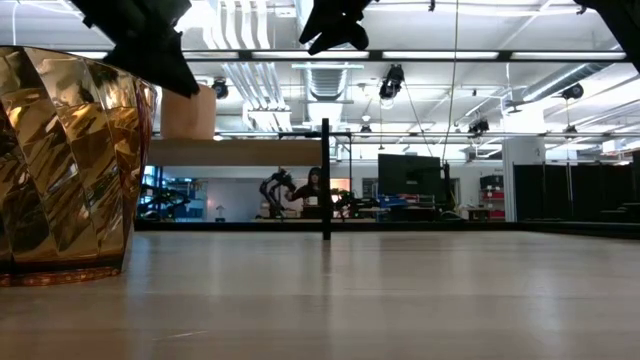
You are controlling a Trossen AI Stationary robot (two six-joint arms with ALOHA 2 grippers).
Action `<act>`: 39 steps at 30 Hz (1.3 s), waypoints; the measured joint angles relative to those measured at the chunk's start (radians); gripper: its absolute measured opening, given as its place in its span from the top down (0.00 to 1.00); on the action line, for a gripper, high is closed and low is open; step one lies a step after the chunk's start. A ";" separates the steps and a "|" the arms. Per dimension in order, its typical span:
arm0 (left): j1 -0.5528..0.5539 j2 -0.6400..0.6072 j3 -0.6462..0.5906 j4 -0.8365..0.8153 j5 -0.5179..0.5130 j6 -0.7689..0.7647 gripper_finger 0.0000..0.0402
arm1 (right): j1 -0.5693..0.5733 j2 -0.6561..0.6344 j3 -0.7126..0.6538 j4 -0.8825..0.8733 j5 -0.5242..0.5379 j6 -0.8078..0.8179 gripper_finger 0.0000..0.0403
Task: Stack small to large cups/mugs on shelf
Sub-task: Put the yellow mug on the shelf, then put the brown cup on the shelf
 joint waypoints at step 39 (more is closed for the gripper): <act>-0.003 -0.096 0.019 -0.102 0.422 0.086 0.85 | 0.000 0.000 0.000 -0.085 0.000 -0.012 0.63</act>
